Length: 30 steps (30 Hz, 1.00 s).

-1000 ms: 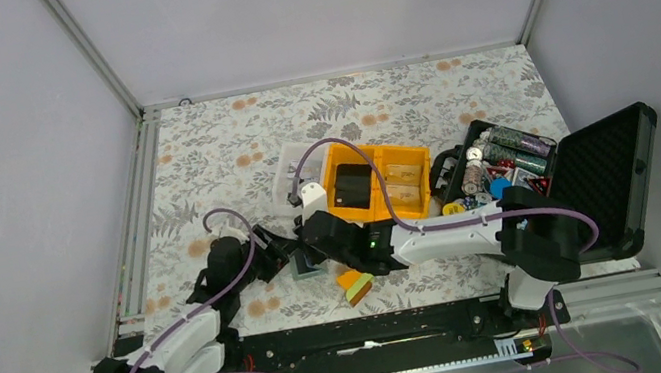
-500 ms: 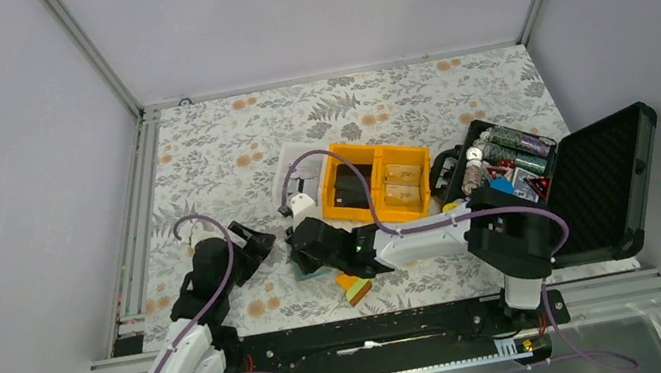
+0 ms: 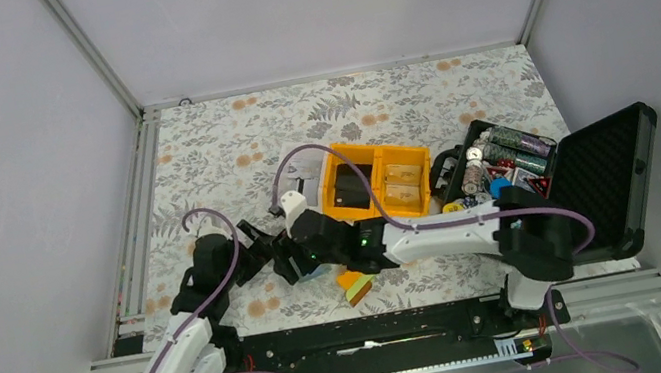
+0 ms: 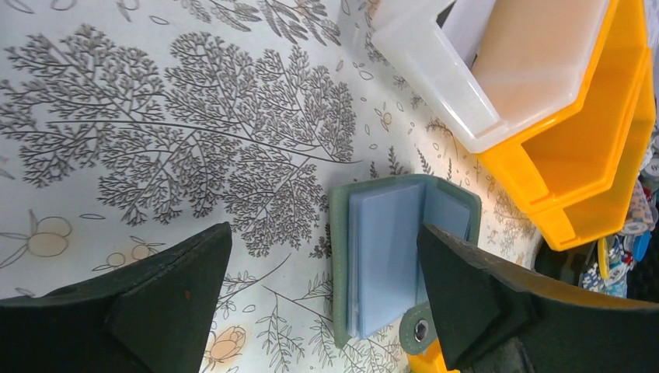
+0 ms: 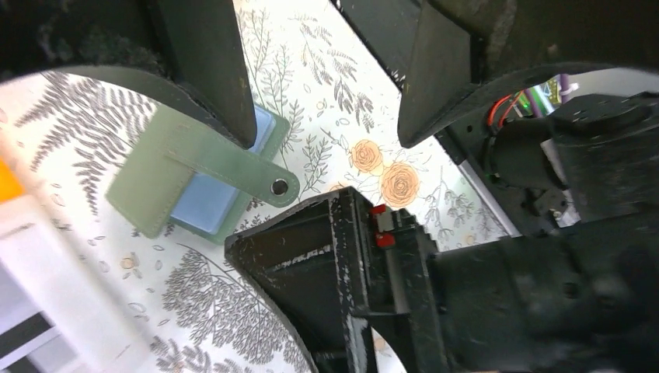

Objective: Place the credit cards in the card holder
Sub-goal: Close the card holder at the center of the board.

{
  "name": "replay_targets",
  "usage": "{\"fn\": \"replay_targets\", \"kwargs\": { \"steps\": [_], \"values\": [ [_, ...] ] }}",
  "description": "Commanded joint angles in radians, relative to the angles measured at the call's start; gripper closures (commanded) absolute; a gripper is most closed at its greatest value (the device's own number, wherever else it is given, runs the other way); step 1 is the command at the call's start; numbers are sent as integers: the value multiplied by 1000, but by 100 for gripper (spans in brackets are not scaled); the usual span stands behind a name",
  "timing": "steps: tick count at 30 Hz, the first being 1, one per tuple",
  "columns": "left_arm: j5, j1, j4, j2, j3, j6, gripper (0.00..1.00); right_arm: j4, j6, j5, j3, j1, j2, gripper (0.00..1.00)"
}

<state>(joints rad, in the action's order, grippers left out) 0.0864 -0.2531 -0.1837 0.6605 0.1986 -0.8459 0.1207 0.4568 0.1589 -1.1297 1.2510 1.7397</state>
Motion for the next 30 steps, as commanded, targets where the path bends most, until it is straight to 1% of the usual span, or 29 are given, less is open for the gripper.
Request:
{"fn": "replay_targets", "kwargs": {
  "steps": [1,2,3,5,6,9,11,14,16,21,26,30],
  "values": [
    [90,6,62,25,53,59,6,-175,-12,59,-31,-15,-148,24],
    [97,5,67,20,51,59,5,-200,0,64,-13,-29,-173,23],
    [99,5,73,13,47,59,5,-207,22,58,13,-54,-202,25],
    [92,5,83,0,40,63,4,-188,75,7,86,-123,-263,36],
    [89,5,79,0,39,65,4,-165,105,-15,131,-162,-292,39],
    [73,5,41,2,50,63,4,-80,143,-120,225,-264,-329,41],
    [69,5,27,-12,48,56,4,-59,140,-148,248,-279,-309,42],
    [93,5,40,-48,38,51,3,-37,139,-189,241,-286,-234,49],
    [125,5,57,-60,39,49,3,-10,140,-223,239,-292,-191,50],
    [200,5,120,-12,26,39,1,67,160,-307,232,-313,-97,50],
    [204,5,136,36,19,53,1,115,166,-364,211,-315,-13,47],
    [211,5,174,68,4,52,1,122,172,-380,192,-315,41,45]
  ]
}}
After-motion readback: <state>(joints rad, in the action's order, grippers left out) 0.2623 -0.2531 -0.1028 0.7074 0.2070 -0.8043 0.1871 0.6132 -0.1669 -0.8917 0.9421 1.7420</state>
